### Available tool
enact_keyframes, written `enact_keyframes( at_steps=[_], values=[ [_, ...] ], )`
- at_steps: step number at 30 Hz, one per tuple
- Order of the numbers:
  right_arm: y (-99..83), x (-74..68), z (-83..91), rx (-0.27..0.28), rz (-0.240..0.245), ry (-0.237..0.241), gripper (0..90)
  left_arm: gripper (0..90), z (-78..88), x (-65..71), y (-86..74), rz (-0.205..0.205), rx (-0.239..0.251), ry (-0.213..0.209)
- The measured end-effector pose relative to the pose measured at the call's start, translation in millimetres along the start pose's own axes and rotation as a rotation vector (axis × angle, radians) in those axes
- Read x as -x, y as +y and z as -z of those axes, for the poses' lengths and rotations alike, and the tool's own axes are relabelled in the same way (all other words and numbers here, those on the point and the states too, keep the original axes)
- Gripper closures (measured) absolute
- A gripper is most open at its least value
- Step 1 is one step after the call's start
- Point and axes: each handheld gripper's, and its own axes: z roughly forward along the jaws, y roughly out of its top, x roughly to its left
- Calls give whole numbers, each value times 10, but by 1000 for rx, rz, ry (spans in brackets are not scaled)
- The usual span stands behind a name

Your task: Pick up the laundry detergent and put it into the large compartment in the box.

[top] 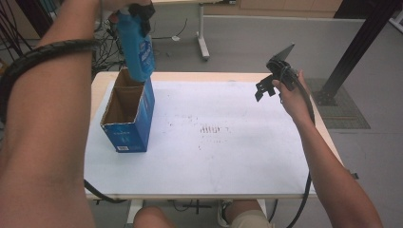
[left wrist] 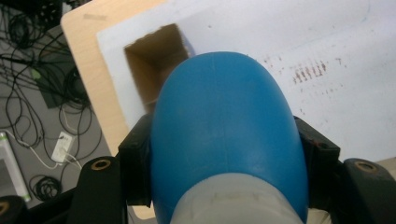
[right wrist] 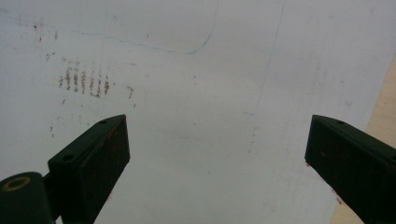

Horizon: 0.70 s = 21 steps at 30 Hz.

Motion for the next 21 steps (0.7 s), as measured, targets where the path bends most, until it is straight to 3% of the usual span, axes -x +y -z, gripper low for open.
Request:
enact_keyframes(
  at_steps=[9,21],
  values=[
    [15,-62,9,-1,5,-1,65,371,86,-231,-177,82,-7,35],
    [30,-140,-6,-4,18,-7,65,371,-60,-415,-285,153,-25,38]
  ],
)
